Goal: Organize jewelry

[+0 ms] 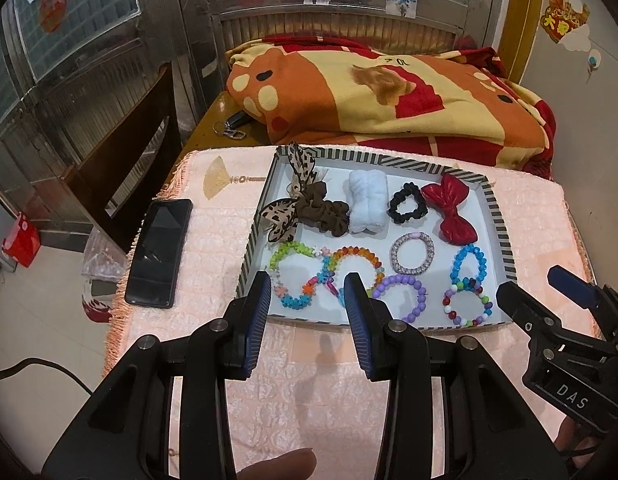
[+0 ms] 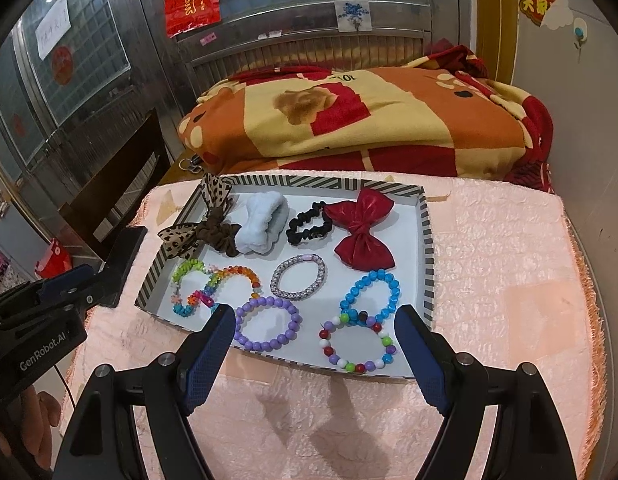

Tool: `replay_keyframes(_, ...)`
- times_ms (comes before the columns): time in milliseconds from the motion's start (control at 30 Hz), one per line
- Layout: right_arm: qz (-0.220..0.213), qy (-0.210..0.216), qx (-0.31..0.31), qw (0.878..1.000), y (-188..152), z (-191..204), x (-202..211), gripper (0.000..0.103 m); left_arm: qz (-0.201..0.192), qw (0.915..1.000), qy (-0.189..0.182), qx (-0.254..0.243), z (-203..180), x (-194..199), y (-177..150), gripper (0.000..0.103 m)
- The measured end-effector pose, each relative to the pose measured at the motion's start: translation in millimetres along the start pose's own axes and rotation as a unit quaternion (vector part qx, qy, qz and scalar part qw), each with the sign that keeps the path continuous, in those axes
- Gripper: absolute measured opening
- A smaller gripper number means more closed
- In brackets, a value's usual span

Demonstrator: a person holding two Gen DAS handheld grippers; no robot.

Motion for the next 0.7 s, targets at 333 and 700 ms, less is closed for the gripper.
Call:
replay_keyframes(333, 0.005, -0.002, 0.004, 1.0, -0.9, -1.9, -0.1, 0.08, 0.005, 1.0, -0.003, 0.0, -3.5, -0.7, -2.8, 0.037)
replay_keyframes(700, 0.008, -0.001, 0.004, 1.0, -1.8, -4.0, -1.7, 0.08, 0.006, 1.0, -0.002, -0.001, -5.4, -1.2, -4.3, 0.037)
Point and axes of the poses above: each gripper's, at about its wrist camera, not at the fingertips, and x roughly against the way its jaws point, z to its left, y to its top, the point moved 2 cm from there along -x, roughly the way its jaws point, and after that the axes turned 7 degrees about x, right-handed, at the moved point
